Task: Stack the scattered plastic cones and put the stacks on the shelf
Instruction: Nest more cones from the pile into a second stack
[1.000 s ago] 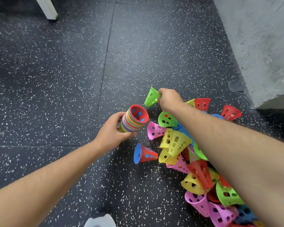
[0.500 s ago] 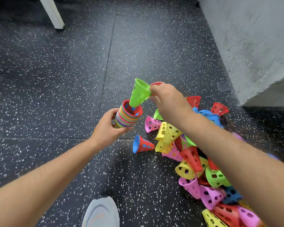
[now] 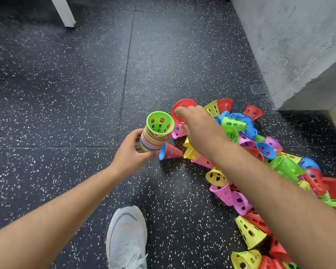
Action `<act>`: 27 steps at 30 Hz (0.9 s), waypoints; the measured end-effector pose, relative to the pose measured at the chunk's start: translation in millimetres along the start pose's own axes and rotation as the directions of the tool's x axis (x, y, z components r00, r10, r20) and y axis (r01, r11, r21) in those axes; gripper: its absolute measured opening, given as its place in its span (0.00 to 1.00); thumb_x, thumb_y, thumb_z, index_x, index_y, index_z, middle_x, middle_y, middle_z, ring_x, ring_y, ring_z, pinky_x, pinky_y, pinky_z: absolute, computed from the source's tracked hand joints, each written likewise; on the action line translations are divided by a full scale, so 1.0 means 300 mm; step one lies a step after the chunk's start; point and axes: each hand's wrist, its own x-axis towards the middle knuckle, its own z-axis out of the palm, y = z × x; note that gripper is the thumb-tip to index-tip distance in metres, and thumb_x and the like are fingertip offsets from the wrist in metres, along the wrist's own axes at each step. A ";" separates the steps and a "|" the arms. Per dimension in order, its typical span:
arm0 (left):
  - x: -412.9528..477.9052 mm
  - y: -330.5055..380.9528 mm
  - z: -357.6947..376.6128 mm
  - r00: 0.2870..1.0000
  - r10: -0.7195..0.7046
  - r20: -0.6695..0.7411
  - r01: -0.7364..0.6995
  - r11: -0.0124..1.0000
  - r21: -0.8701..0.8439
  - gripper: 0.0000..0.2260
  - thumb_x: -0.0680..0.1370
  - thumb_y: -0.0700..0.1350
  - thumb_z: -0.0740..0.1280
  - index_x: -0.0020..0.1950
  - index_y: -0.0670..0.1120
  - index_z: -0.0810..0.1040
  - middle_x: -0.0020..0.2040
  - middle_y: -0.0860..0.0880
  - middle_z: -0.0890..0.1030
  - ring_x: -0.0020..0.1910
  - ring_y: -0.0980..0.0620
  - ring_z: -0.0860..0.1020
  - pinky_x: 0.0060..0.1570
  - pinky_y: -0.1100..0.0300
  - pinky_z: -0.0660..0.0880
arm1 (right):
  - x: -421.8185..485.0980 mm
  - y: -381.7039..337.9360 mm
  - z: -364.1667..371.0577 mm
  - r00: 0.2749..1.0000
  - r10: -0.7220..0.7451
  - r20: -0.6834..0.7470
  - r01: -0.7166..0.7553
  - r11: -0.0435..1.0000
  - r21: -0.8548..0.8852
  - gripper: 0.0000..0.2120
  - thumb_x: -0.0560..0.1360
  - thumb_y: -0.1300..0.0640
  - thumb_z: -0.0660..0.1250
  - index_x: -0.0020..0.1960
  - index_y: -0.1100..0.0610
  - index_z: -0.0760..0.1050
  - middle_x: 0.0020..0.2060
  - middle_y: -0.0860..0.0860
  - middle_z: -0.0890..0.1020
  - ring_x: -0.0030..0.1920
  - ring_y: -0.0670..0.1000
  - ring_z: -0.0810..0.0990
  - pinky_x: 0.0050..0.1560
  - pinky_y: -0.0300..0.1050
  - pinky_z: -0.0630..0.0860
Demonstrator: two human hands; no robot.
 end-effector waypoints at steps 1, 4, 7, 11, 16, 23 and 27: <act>-0.004 -0.001 -0.001 1.000 -0.008 -0.001 0.008 1.000 -0.004 0.31 0.69 0.47 0.84 0.68 0.50 0.76 0.62 0.55 0.82 0.61 0.58 0.80 0.62 0.55 0.79 | -0.007 0.002 -0.011 0.999 0.013 -0.043 -0.012 0.999 0.037 0.17 0.75 0.68 0.66 0.63 0.59 0.73 0.52 0.56 0.76 0.55 0.59 0.71 0.56 0.50 0.68; -0.006 -0.002 -0.001 1.000 -0.019 0.010 0.019 1.000 0.005 0.30 0.69 0.47 0.84 0.68 0.50 0.76 0.62 0.55 0.81 0.61 0.58 0.80 0.62 0.54 0.79 | -0.021 0.004 -0.042 0.962 0.113 -0.249 -0.048 0.966 0.252 0.07 0.77 0.67 0.66 0.54 0.62 0.79 0.49 0.57 0.80 0.52 0.59 0.75 0.56 0.51 0.71; 0.001 -0.002 0.005 1.000 -0.019 0.017 0.019 1.000 0.009 0.30 0.69 0.47 0.84 0.67 0.52 0.76 0.62 0.55 0.80 0.60 0.60 0.79 0.61 0.55 0.79 | -0.023 -0.027 -0.043 0.895 0.254 -0.366 -0.053 0.876 0.480 0.04 0.77 0.64 0.69 0.51 0.60 0.80 0.46 0.51 0.80 0.47 0.50 0.78 0.52 0.44 0.75; 0.011 0.000 0.013 1.000 -0.017 0.021 0.017 1.000 -0.003 0.30 0.69 0.47 0.84 0.68 0.51 0.75 0.63 0.54 0.81 0.60 0.59 0.80 0.61 0.57 0.79 | -0.023 -0.069 0.015 0.937 0.230 -0.262 -0.035 0.810 0.586 0.05 0.76 0.60 0.71 0.52 0.60 0.79 0.47 0.50 0.80 0.49 0.48 0.79 0.52 0.49 0.78; 0.005 -0.031 -0.009 0.999 -0.038 0.011 0.038 0.999 0.014 0.29 0.69 0.46 0.84 0.67 0.51 0.76 0.61 0.56 0.81 0.59 0.60 0.80 0.62 0.54 0.79 | -0.031 -0.042 0.121 0.922 0.245 -0.301 -0.037 0.828 0.560 0.07 0.78 0.58 0.67 0.55 0.58 0.79 0.51 0.48 0.78 0.55 0.50 0.77 0.55 0.53 0.77; -0.030 -0.110 -0.057 0.994 -0.110 0.000 0.109 0.990 0.093 0.30 0.69 0.46 0.83 0.68 0.51 0.76 0.62 0.56 0.80 0.62 0.58 0.79 0.63 0.51 0.79 | -0.039 -0.022 0.349 0.911 0.196 0.362 -0.241 0.967 0.084 0.24 0.76 0.56 0.66 0.71 0.51 0.70 0.72 0.57 0.65 0.72 0.58 0.63 0.70 0.54 0.68; -0.057 -0.136 -0.058 0.990 -0.139 0.023 0.136 0.984 0.112 0.31 0.70 0.47 0.83 0.69 0.50 0.75 0.63 0.54 0.80 0.63 0.56 0.78 0.64 0.50 0.78 | -0.050 -0.038 0.427 0.879 0.133 0.457 -0.102 0.991 -0.092 0.25 0.74 0.54 0.70 0.70 0.54 0.70 0.69 0.57 0.66 0.68 0.59 0.67 0.64 0.51 0.71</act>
